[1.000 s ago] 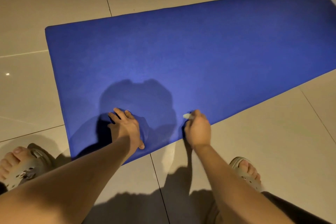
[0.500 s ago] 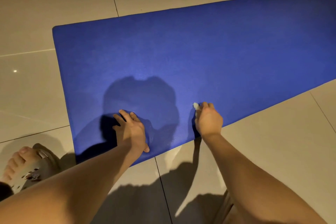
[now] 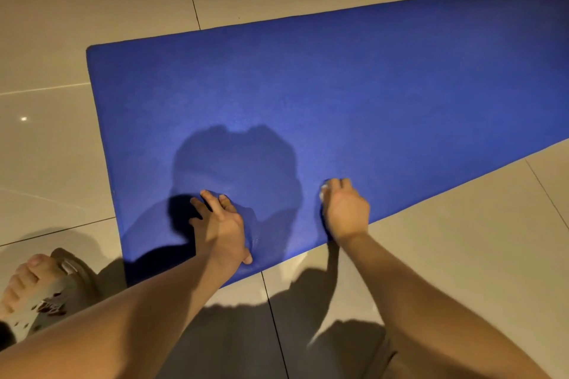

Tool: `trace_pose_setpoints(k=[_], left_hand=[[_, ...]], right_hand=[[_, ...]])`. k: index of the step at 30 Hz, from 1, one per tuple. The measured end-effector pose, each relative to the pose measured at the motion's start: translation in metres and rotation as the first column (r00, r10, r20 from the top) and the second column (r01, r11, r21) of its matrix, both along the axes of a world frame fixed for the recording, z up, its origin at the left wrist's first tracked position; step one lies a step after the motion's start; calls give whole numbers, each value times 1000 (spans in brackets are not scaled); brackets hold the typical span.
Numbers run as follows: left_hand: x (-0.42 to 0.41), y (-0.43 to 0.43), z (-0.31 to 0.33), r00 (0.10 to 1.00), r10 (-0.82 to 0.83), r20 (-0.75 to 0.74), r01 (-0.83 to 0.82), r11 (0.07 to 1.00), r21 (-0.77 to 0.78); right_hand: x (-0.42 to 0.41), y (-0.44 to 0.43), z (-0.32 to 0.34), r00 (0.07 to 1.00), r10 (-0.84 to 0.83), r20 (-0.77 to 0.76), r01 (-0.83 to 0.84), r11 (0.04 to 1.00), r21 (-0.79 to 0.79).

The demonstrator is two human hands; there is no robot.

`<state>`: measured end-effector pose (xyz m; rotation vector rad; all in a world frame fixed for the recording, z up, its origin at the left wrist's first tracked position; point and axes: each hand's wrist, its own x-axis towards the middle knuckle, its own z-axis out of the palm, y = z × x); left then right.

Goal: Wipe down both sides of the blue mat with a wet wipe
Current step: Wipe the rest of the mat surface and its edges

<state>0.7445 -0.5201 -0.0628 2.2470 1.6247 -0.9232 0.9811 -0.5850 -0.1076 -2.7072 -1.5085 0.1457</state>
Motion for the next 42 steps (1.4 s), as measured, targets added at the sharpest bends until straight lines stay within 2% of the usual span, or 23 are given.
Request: trace_pose_setpoints(k=[3, 4, 6, 8, 11, 15, 18, 21, 24, 26, 28, 32, 34, 37, 39, 42], left_hand=[[0, 0, 1, 1000, 3, 4, -3, 1000, 10], [0, 0, 1, 1000, 4, 4, -4, 1000, 13], [1, -1, 1, 1000, 3, 5, -3, 1000, 13], [0, -1, 2, 1000, -6, 4, 6, 1000, 13], [-1, -1, 2, 1000, -16, 7, 16, 1000, 19], [2, 0, 3, 1000, -13, -6, 13, 1000, -1], [2, -1, 2, 1000, -12, -14, 12, 1000, 1], [0, -1, 1, 1000, -21, -10, 22, 999, 26], [-1, -1, 1, 1000, -8, -4, 8, 1000, 17], [-1, -1, 1, 1000, -10, -4, 10, 999, 32], [0, -2, 0, 1000, -5, 1, 5, 999, 34], [-1, -2, 0, 1000, -9, -14, 9, 1000, 25], [-1, -2, -2, 1000, -15, -9, 15, 999, 33], [1, -2, -2, 1000, -12, -12, 13, 999, 30], [0, -1, -2, 1000, -20, -16, 20, 999, 25], [-1, -2, -1, 999, -29, -20, 30, 999, 24]], right_hand=[[23, 8, 2, 963, -229, -144, 237, 970, 43], [17, 10, 5, 946, -261, -194, 279, 957, 75], [-14, 12, 8, 938, -226, -263, 260, 960, 103], [-62, 12, 9, 940, -118, -321, 156, 983, 96], [-113, 8, 10, 967, 103, -234, -91, 994, 61], [-95, -5, 9, 907, 390, -161, -386, 921, 52], [-76, -12, 13, 859, 465, -213, -456, 885, 93], [-51, -2, 11, 919, 324, -223, -318, 946, 63], [-5, 14, 12, 990, -14, -141, 18, 999, 31], [12, 21, 12, 954, -234, -187, 246, 968, 43], [-2, 29, 13, 913, -318, -255, 342, 938, 57], [-87, 29, 15, 946, -145, -290, 163, 986, 38], [-121, 21, 21, 941, 52, -334, -34, 998, 59], [-101, 18, 14, 916, 304, -263, -284, 952, 113], [-63, 26, 15, 942, 233, -241, -235, 972, 20], [-1, 33, 13, 982, -75, -173, 73, 997, -22]])
